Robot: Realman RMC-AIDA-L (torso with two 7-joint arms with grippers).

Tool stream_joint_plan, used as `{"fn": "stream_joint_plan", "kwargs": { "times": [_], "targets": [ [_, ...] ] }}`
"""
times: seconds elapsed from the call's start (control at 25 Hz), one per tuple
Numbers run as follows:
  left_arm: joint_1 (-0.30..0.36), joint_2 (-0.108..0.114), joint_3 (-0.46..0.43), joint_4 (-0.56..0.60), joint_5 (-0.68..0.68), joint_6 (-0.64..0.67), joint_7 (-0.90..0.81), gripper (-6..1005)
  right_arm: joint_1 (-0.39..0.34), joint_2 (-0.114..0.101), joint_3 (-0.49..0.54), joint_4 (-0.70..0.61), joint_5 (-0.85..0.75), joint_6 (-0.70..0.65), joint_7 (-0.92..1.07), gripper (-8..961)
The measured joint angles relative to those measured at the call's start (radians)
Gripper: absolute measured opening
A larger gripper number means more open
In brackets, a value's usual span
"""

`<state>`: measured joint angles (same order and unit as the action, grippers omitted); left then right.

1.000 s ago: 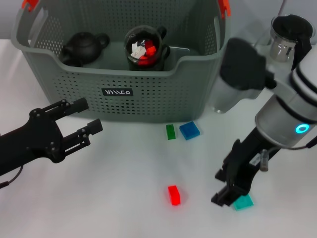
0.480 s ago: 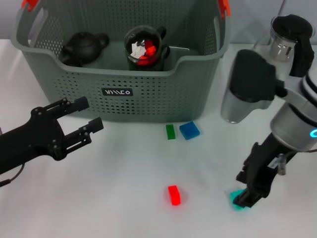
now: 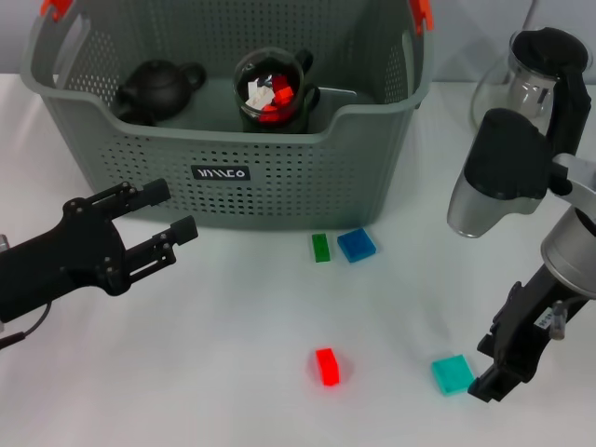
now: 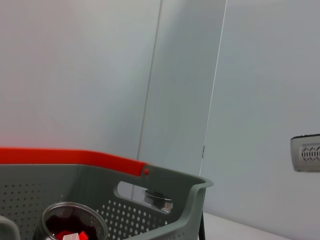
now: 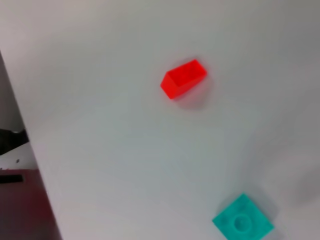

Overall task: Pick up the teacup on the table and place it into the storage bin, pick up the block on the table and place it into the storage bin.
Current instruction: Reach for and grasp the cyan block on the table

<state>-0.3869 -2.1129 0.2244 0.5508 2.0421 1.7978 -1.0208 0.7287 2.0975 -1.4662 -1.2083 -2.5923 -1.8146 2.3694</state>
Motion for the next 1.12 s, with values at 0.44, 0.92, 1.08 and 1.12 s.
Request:
{"fn": "stream_joint_plan", "kwargs": {
  "times": [0.44, 0.92, 1.08, 1.12],
  "targets": [
    [-0.003, 0.001, 0.001, -0.002, 0.001, -0.011, -0.001, 627, 0.005, 0.002, -0.048, 0.064, -0.033, 0.018, 0.013, 600],
    [-0.003, 0.001, 0.001, -0.008, 0.001, -0.014, 0.000, 628, 0.015, 0.003, -0.100, 0.133, -0.034, 0.089, 0.035, 596],
    [-0.002, 0.001, 0.001, -0.008, 0.001, -0.014, 0.000, 628, 0.017, 0.004, -0.128, 0.140, -0.032, 0.121, 0.046, 596],
    [-0.001, 0.001, 0.001, -0.008, 0.001, -0.014, 0.000, 628, 0.017, 0.005, -0.133, 0.140, -0.032, 0.126, 0.048, 595]
  ]
}}
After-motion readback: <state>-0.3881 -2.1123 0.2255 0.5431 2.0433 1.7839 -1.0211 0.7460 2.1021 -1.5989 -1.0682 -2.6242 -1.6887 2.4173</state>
